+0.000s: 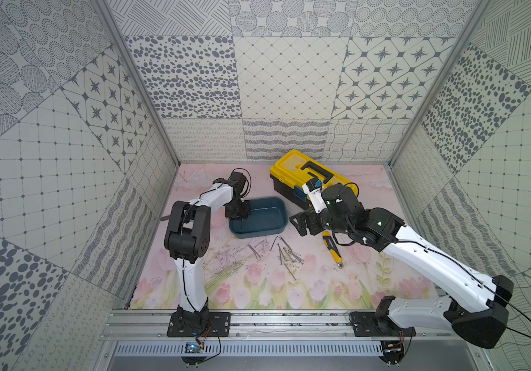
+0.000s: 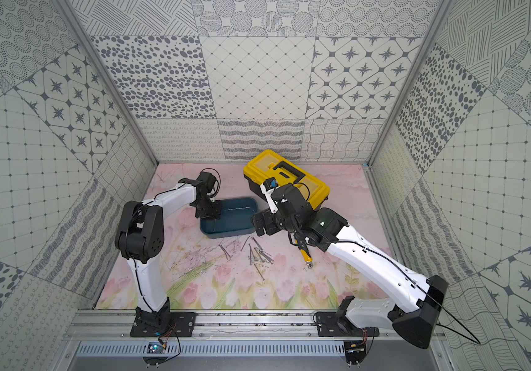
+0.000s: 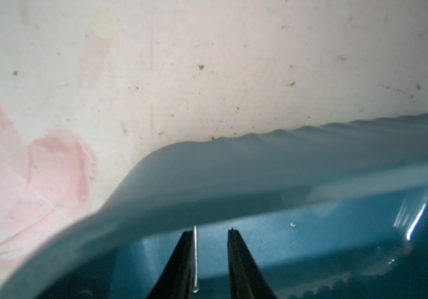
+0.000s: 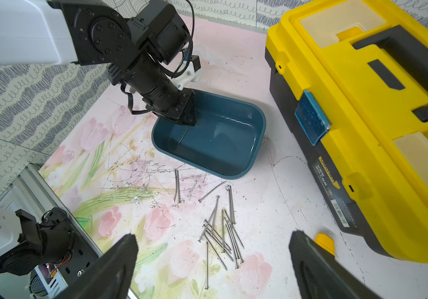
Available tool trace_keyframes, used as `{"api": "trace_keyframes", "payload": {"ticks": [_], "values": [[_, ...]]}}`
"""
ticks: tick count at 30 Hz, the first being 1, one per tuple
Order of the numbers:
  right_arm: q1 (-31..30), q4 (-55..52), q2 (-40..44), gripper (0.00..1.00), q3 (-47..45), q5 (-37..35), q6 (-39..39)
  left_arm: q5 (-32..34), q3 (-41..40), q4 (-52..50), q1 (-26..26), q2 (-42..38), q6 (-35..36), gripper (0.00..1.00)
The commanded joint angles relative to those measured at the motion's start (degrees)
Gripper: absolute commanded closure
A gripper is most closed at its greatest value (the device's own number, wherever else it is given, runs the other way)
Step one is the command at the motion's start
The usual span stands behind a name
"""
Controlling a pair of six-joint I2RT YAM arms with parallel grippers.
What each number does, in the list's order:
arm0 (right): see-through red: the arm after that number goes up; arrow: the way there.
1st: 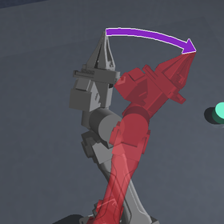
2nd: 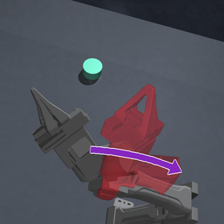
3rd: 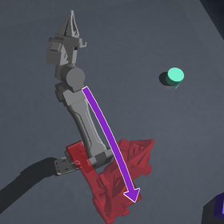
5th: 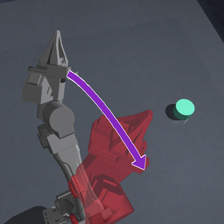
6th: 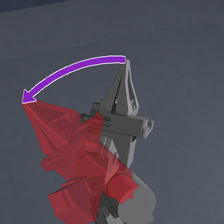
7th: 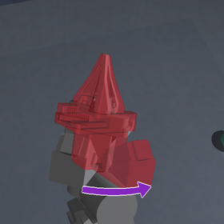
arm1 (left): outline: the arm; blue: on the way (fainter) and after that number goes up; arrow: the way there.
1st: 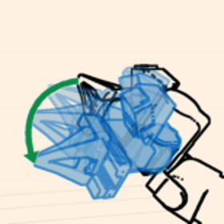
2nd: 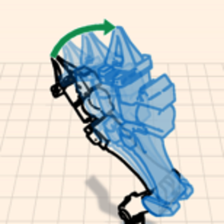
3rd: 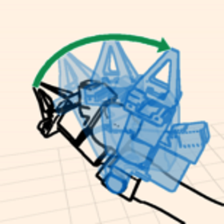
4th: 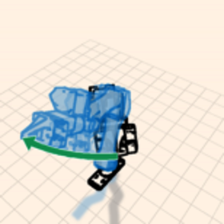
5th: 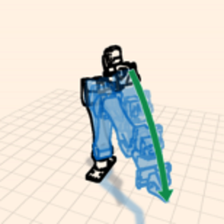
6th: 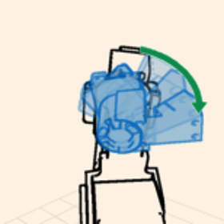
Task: Put the nails on the desktop into the storage box
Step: Place the nail in the storage box, then pick up the nail from the center of the board.
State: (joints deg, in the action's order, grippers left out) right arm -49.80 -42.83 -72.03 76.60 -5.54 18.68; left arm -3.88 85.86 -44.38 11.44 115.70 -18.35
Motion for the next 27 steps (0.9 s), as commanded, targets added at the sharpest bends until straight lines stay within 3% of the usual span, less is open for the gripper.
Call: {"api": "trace_keyframes", "payload": {"ticks": [1, 13, 22, 27], "values": [[-0.1, 0.8, 0.1, 0.03, 0.5, 0.5, 1.3, 0.9, 0.4, -0.9, -0.2, -2.0, 0.0, 0.7], [-0.1, 0.0, -2.1, 0.03, -1.9, 2.8, -0.1, -9.7, -1.2, -1.2, 0.2, -19.2, -3.8, 0.63], [-0.1, -5.1, -7.8, 0.06, -4.0, 6.5, 0.3, -24.1, -19.0, 5.0, 0.8, -39.0, -8.6, 0.46], [-1.5, -5.1, -8.3, 0.12, -8.6, 6.7, 1.5, -23.1, -27.9, 3.1, 3.5, -48.7, -9.0, 0.43]]}}
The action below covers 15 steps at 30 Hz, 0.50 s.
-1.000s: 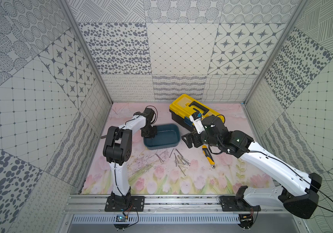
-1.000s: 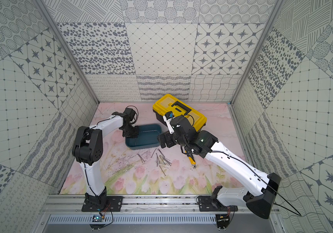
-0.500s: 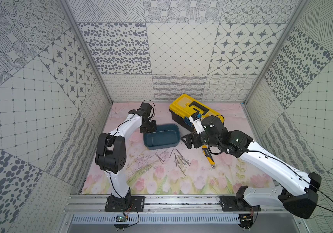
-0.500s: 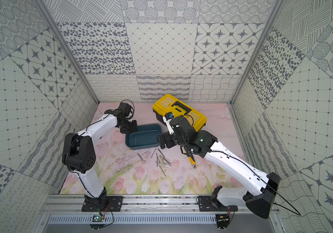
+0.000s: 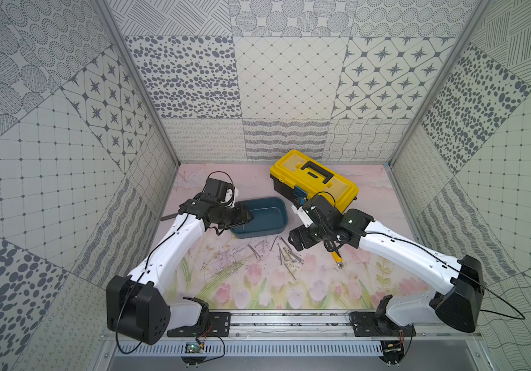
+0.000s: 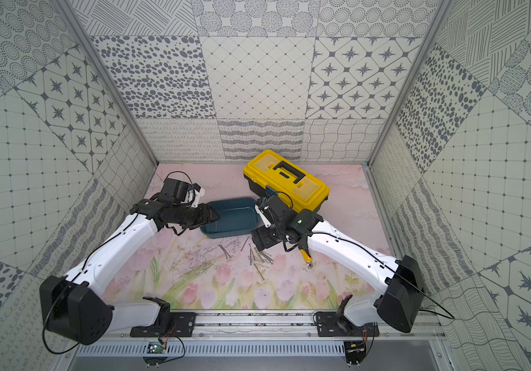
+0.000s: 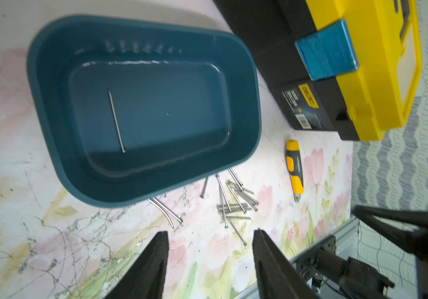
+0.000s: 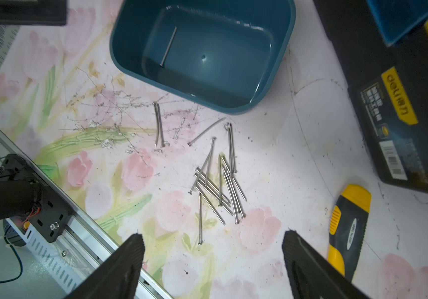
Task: Put the nails on the desktop into the storage box
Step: Pick up the nail from the center of the board.
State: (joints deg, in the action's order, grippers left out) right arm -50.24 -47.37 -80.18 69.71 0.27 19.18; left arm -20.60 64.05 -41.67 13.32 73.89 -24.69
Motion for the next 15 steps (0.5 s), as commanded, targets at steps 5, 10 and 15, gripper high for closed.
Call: {"api": "trace_keyframes", "payload": {"ticks": [5, 10, 15], "values": [[-3.8, -0.2, -1.5, 0.15, -6.5, 0.1, 2.9, -5.5, -14.8, 2.6, 6.8, -15.3, -5.9, 0.4], [-6.5, 0.4, -3.4, 0.17, -8.6, -1.1, 4.5, -4.8, -21.1, 6.0, 11.4, -22.2, -10.4, 0.4], [-9.2, 1.2, -5.2, 0.2, -9.6, -2.5, 5.6, -5.6, -26.2, 8.9, 14.3, -27.2, -13.3, 0.38]]}}
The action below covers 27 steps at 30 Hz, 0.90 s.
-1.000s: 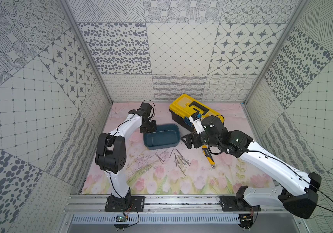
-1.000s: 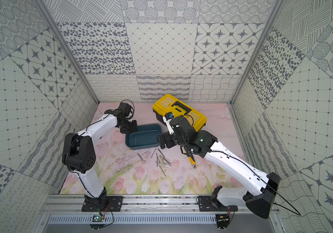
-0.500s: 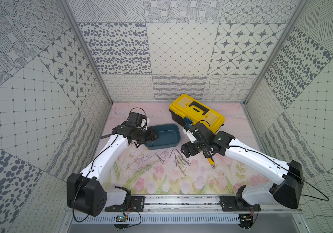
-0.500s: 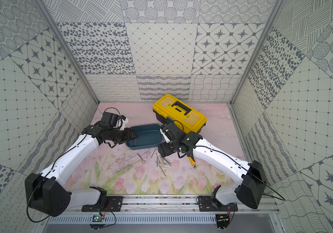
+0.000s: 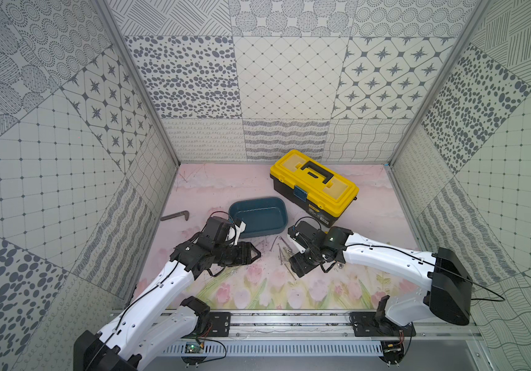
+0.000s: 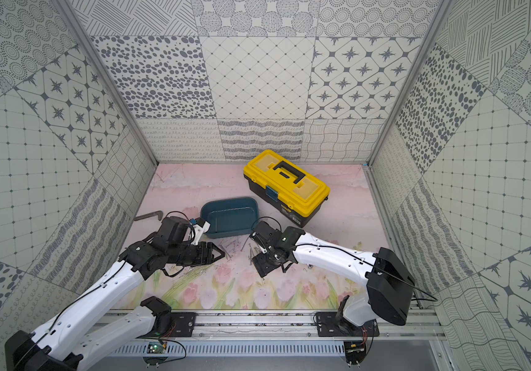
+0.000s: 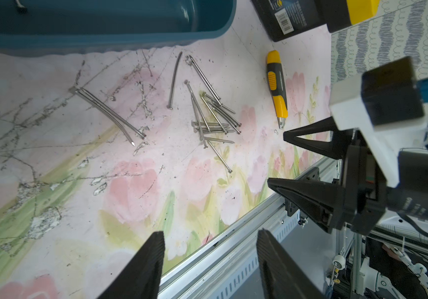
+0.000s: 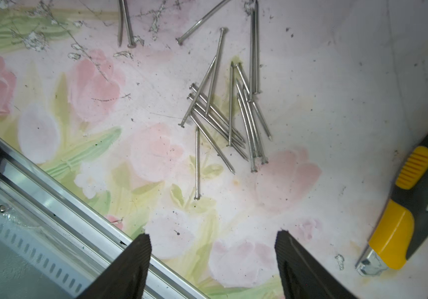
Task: Put the nails on the desktop into the storage box
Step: Pick up the nail from the center of the board.
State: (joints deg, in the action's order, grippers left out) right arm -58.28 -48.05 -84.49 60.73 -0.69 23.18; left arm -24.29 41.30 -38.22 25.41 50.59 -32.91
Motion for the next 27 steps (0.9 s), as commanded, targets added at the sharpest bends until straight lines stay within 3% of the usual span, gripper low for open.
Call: {"api": "trace_keyframes", "payload": {"ticks": [1, 9, 20, 27], "values": [[-1.6, 2.3, -1.3, 0.21, -0.8, -1.5, 1.9, -1.6, -4.2, 5.5, 2.7, -4.8, -5.6, 0.38], [-4.3, 6.6, -5.9, 0.3, -2.1, -1.1, 3.9, 0.1, -8.0, 5.5, 3.5, -10.5, -7.9, 0.38], [-5.5, 7.6, -11.6, 0.4, -1.3, -1.8, 4.0, -0.5, -8.4, 4.5, 3.5, -11.6, -6.1, 0.38], [-5.5, 8.4, -14.7, 0.54, -0.5, -1.3, 3.8, -0.4, -7.9, 4.1, 3.5, -11.6, -5.2, 0.39]]}}
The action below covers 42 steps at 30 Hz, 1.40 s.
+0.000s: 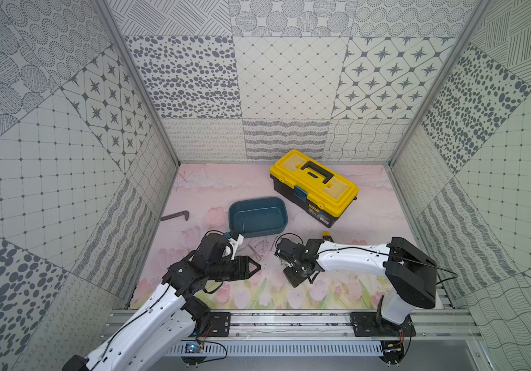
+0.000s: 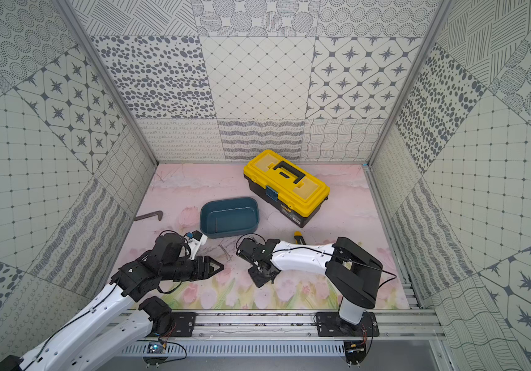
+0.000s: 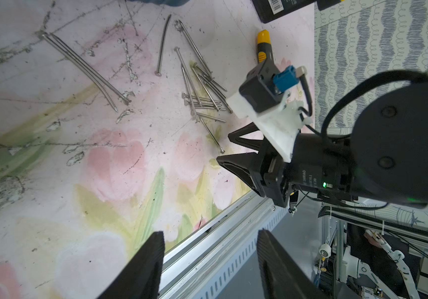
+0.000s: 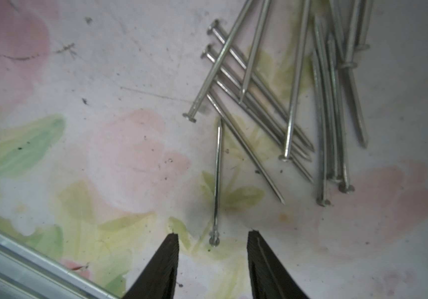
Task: Put the nails on the desktop into the storage box
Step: Pick up the nail from the center of the board.
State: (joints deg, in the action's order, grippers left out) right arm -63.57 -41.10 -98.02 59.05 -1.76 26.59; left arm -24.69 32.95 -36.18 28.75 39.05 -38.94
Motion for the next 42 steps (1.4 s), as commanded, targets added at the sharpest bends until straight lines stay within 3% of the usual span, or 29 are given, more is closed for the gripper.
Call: {"api": "trace_keyframes", "payload": {"ticks": [1, 10, 20, 33, 42], "values": [[-0.2, 1.5, -1.7, 0.55, 1.2, -0.1, 0.4, 0.0, 0.6, 2.1, 0.1, -0.1, 0.9, 0.39], [-0.2, 2.4, -4.6, 0.67, 1.5, -0.1, 0.6, 0.2, 1.5, 0.9, 0.2, 0.0, 1.6, 0.39], [-0.2, 2.3, -4.3, 1.0, 0.5, 0.6, 0.5, 0.3, 1.7, 0.6, 0.2, 2.0, 1.9, 0.39], [0.4, -1.4, 5.5, 1.0, 1.8, 0.2, -2.9, -0.5, 2.0, 9.9, 0.1, 2.7, -2.4, 0.36], [6.4, -2.0, 16.0, 1.0, 4.9, 5.1, -1.0, -4.5, 4.1, 24.5, -0.1, 5.6, -11.3, 0.18]]}}
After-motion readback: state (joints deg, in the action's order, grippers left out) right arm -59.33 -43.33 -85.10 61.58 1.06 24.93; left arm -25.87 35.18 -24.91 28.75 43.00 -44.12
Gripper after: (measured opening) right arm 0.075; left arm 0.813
